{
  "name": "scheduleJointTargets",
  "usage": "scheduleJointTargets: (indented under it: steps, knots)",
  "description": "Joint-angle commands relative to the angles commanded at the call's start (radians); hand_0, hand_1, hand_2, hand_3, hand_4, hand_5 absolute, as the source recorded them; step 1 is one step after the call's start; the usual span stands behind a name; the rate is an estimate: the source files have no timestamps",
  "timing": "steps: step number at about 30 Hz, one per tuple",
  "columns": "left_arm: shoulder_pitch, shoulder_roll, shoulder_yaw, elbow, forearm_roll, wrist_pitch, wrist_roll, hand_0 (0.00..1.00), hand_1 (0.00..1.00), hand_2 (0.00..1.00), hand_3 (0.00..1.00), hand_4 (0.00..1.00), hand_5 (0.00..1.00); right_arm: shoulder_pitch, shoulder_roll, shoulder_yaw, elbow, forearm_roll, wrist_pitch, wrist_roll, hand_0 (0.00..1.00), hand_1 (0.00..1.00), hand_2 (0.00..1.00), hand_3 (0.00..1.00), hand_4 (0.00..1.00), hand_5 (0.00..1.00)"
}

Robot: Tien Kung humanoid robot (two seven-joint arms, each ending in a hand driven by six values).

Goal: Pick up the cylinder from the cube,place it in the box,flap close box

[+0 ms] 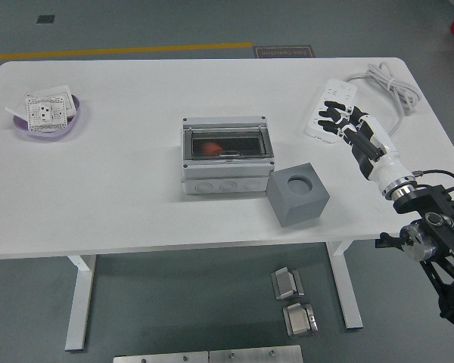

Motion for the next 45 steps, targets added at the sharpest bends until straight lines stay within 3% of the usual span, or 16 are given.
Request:
scheduleJointTargets:
  steps: [45]
  knots:
    - [-0.003, -0.017, -0.051, 0.001, 0.028, 0.004, -0.005, 0.686, 0.684, 0.647, 0.685, 0.694, 0.184, -0.012, -0.002, 0.013, 0.048, -0.028, -0.014, 0.007, 0.841, 0.714, 0.717, 0.74, 0.941, 0.583]
